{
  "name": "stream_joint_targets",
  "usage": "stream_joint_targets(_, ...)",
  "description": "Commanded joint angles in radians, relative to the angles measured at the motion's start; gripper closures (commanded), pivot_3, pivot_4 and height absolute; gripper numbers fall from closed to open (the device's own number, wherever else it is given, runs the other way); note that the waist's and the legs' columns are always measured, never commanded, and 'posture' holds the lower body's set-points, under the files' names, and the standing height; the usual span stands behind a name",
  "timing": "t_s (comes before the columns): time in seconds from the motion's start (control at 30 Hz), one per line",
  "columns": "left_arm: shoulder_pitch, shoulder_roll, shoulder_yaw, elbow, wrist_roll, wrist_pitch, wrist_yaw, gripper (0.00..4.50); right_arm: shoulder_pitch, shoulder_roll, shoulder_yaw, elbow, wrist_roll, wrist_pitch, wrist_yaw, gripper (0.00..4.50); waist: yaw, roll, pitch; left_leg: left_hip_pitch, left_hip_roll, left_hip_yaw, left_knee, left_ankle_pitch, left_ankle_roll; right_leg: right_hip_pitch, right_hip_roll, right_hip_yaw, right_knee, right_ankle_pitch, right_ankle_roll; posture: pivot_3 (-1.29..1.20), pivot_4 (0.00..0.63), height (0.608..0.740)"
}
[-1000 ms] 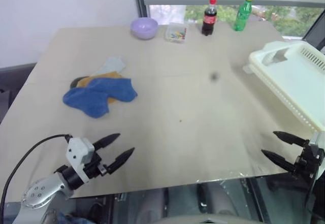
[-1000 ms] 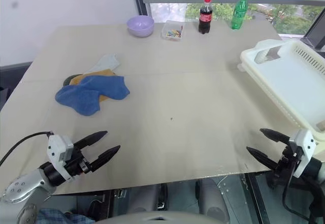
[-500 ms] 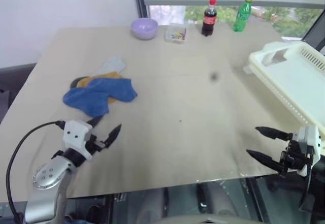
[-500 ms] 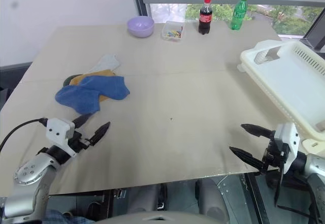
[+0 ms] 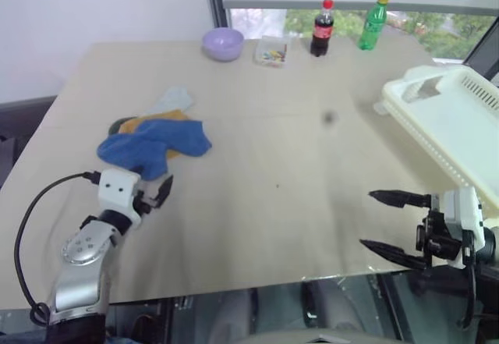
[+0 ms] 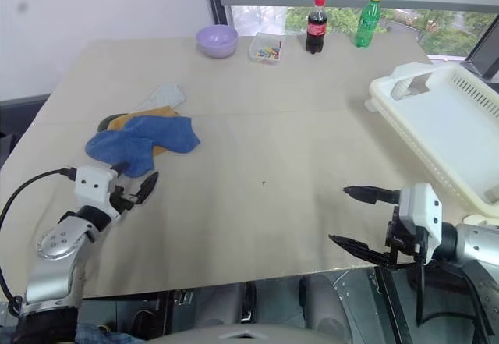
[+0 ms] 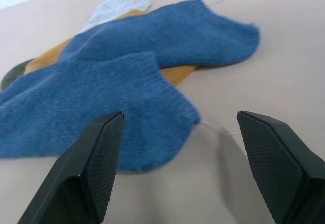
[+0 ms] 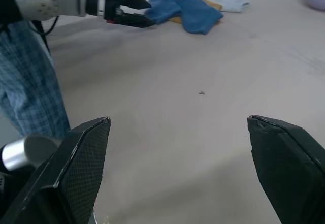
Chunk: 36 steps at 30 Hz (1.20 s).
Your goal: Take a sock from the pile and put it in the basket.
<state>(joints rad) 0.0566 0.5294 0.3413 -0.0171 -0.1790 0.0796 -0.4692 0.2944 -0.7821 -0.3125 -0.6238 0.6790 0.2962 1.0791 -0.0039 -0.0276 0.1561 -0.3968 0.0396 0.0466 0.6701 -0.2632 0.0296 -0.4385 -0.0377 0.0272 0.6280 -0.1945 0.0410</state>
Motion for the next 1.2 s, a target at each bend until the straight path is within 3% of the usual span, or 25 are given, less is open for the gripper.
stream_joint_targets(0.03, -0.014, 0.011, 0.007, 0.005, 0.007, -0.007, 0.017, 0.67, -0.006, -0.008, -0.007, -0.032, 0.005, -0.007, -0.005, 0.11, 0.0, 0.0, 0.0, 0.0, 0.0, 0.0, 0.0, 0.0, 0.0, 0.0, 0.0, 0.0, 0.0, 0.0, 0.0, 0.0, 0.15, 0.74)
stream_joint_targets(0.23, -0.038, 0.021, -0.03, 0.048, 0.022, 0.087, 0.019, 0.67, 0.005, 0.002, -0.001, -0.016, -0.014, -0.026, 0.006, 0.11, 0.002, 0.0, -0.001, 0.001, 0.0, 0.0, 0.0, 0.0, 0.0, 0.001, 0.0, 0.0, 0.0, 0.0, 0.0, 0.0, 0.15, 0.74)
stream_joint_targets(0.37, -0.098, 0.024, -0.067, 0.099, 0.068, 0.092, 0.046, 1.79, 0.014, 0.011, 0.001, -0.005, -0.021, -0.043, 0.013, 0.0, 0.011, 0.0, -0.002, 0.008, 0.0, 0.0, 0.0, 0.0, 0.0, 0.006, 0.0, 0.0, 0.001, 0.0, 0.0, 0.0, 0.15, 0.74)
stream_joint_targets(0.43, -0.105, 0.027, -0.074, 0.103, 0.081, 0.075, 0.052, 2.88, 0.02, 0.012, 0.001, 0.0, -0.027, -0.052, 0.016, 0.0, 0.013, 0.0, -0.002, 0.012, 0.0, 0.0, 0.0, 0.0, 0.0, 0.01, 0.0, 0.0, 0.001, 0.0, 0.0, 0.0, 0.15, 0.74)
stream_joint_targets(0.47, -0.105, 0.029, -0.075, 0.103, 0.085, 0.064, 0.055, 3.11, 0.025, 0.013, -0.001, 0.003, -0.03, -0.057, 0.016, 0.0, 0.013, 0.0, -0.002, 0.013, 0.0, 0.001, 0.0, 0.0, 0.0, 0.011, 0.0, 0.0, 0.002, 0.0, 0.0, 0.0, 0.15, 0.74)
stream_joint_targets(0.57, -0.1, 0.034, -0.069, 0.096, 0.091, 0.038, 0.055, 4.46, 0.042, 0.019, -0.001, 0.011, -0.041, -0.075, 0.019, 0.0, 0.012, 0.0, -0.002, 0.013, 0.001, 0.001, 0.0, 0.0, 0.0, 0.011, 0.0, 0.0, 0.002, 0.0, 0.0, 0.0, 0.15, 0.74)
stream_joint_targets(0.8, -0.076, 0.004, -0.09, -0.088, -0.083, 0.192, -0.058, 4.46, 0.06, 0.031, -0.002, 0.027, -0.054, -0.106, 0.02, 0.0, 0.015, 0.0, -0.002, 0.012, 0.001, 0.001, 0.0, 0.0, 0.0, 0.011, -0.001, 0.0, 0.001, 0.0, 0.0, 0.0, 0.15, 0.74)
stream_joint_targets(0.97, -0.089, -0.042, -0.259, -0.393, -0.336, 0.576, -0.11, 4.46, 0.059, 0.034, -0.009, 0.036, -0.056, -0.117, 0.016, 0.0, 0.021, -0.001, -0.001, 0.009, 0.0, 0.001, 0.0, 0.0, 0.0, 0.01, -0.005, 0.0, 0.0, 0.0, 0.0, 0.0, 0.15, 0.74)
stream_joint_targets(1.03, -0.133, -0.093, -0.348, -0.444, -0.397, 0.689, -0.093, 4.46, 0.054, 0.031, -0.01, 0.047, -0.066, -0.121, 0.012, 0.0, 0.018, -0.001, -0.001, 0.009, -0.001, 0.001, 0.001, 0.0, 0.0, 0.01, -0.006, 0.0, 0.0, 0.0, 0.0, 0.0, 0.15, 0.74)
stream_joint_targets(1.2, -0.308, -0.333, -0.549, -0.377, -0.487, 0.98, 0.017, 4.46, 0.032, 0.027, 0.0, 0.078, -0.109, -0.126, -0.011, 0.0, 0.017, -0.001, -0.001, 0.01, -0.003, -0.001, 0.002, 0.0, 0.0, 0.011, -0.002, 0.0, 0.0, 0.0, 0.001, 0.0, 0.15, 0.74)
